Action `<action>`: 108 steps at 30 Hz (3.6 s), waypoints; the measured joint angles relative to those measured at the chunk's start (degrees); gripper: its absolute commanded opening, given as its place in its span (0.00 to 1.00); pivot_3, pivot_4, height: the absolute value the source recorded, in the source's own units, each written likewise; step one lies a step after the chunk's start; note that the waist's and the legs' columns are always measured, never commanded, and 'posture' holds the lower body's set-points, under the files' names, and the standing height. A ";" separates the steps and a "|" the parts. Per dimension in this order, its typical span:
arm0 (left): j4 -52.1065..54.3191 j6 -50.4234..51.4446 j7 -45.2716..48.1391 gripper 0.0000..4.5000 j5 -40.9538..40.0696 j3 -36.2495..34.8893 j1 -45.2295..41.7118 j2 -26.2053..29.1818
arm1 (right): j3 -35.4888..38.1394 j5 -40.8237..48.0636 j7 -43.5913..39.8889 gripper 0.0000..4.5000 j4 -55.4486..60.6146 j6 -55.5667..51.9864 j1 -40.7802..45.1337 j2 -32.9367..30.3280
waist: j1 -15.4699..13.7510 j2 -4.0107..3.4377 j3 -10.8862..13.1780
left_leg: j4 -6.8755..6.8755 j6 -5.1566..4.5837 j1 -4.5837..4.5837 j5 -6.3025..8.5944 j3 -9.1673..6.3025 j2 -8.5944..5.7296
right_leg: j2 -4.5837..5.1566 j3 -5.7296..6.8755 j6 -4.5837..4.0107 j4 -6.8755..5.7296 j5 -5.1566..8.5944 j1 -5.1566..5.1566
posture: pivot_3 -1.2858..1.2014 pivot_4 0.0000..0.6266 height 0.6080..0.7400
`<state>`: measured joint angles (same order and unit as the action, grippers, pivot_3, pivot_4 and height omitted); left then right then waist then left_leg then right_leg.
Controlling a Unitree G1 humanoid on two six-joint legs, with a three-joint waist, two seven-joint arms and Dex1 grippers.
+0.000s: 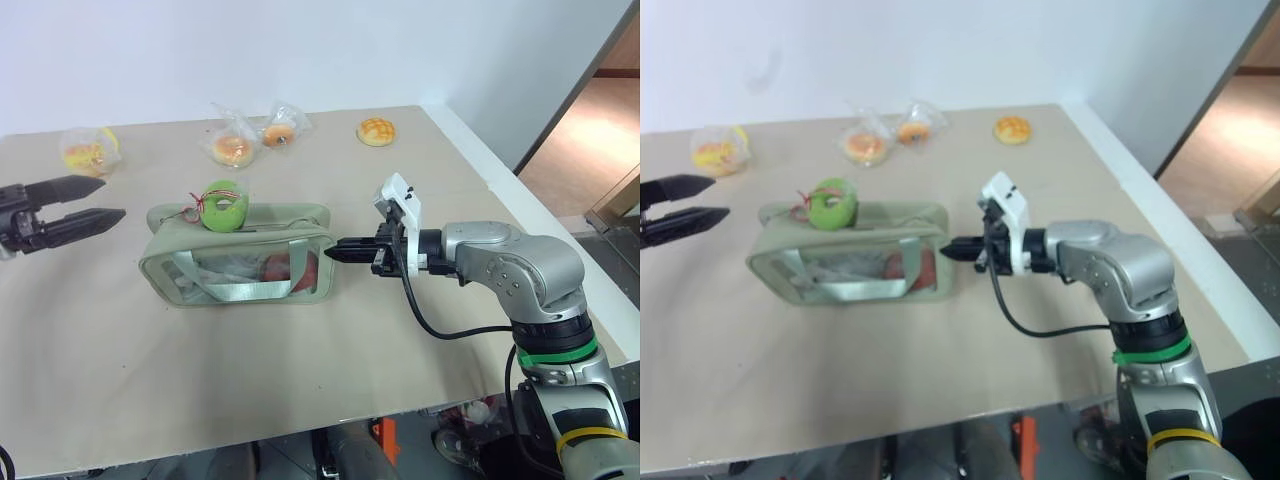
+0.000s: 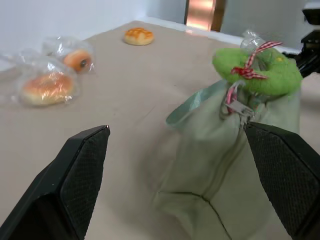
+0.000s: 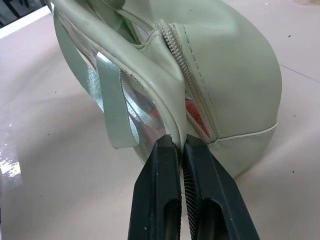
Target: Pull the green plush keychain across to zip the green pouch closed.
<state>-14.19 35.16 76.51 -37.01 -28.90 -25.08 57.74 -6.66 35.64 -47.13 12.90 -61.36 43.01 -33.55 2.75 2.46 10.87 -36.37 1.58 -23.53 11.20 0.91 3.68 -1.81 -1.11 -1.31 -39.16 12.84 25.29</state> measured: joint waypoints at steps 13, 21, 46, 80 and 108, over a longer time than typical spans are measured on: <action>15.58 9.89 -5.36 0.99 -12.60 -7.86 14.76 -3.18 | -1.07 -0.68 -1.48 0.00 -2.05 1.62 0.57 0.17 | 0.07 0.05 -0.02 | 0.17 0.00 0.20 0.00 0.12 0.05 | 0.00 -0.16 -0.08 0.00 -0.02 -0.01 | 0.52 0.24 1.00; 16.27 9.51 -6.05 0.99 -12.21 -7.27 20.20 -3.11 | -1.82 -1.26 -2.23 0.00 -3.15 2.49 1.32 0.22 | 0.05 0.05 -0.02 | 0.18 0.00 0.22 0.00 0.13 0.07 | -0.01 -0.16 -0.12 0.00 0.00 0.00 | 0.52 0.24 1.00; 14.75 9.60 -6.38 0.01 -11.80 0.48 14.32 -5.35 | -1.52 -1.02 -1.11 0.00 -2.70 1.48 1.25 0.39 | 0.06 0.05 -0.03 | 0.32 0.01 0.23 0.00 0.16 0.07 | -0.04 -0.19 -0.17 0.02 0.03 0.03 | 0.52 0.24 1.00; 10.37 3.94 -7.40 0.00 -7.94 5.50 9.96 -5.34 | 4.87 4.84 -7.03 0.98 1.42 0.24 0.35 -7.30 | -0.21 -0.02 0.02 | 0.42 0.01 0.21 0.00 0.26 -0.16 | 0.07 -0.15 -0.09 0.11 0.05 0.02 | 0.52 0.24 1.00; 9.12 3.49 -8.00 0.00 -6.74 6.59 8.07 -5.58 | -15.98 -27.58 -15.48 0.98 -16.11 44.96 25.72 4.80 | -0.21 -0.03 0.01 | 0.63 0.02 0.24 0.01 0.46 -0.10 | 0.17 -0.24 -0.01 0.13 0.20 0.08 | 0.52 0.24 1.00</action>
<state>-5.06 38.65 68.51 -43.75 -22.32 -17.02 52.17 -22.63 8.06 -62.61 -3.21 -16.40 68.73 -28.74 2.54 2.43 10.88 -35.74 1.60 -23.30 11.21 1.37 3.58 -1.64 -1.36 -1.32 -39.03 13.04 25.38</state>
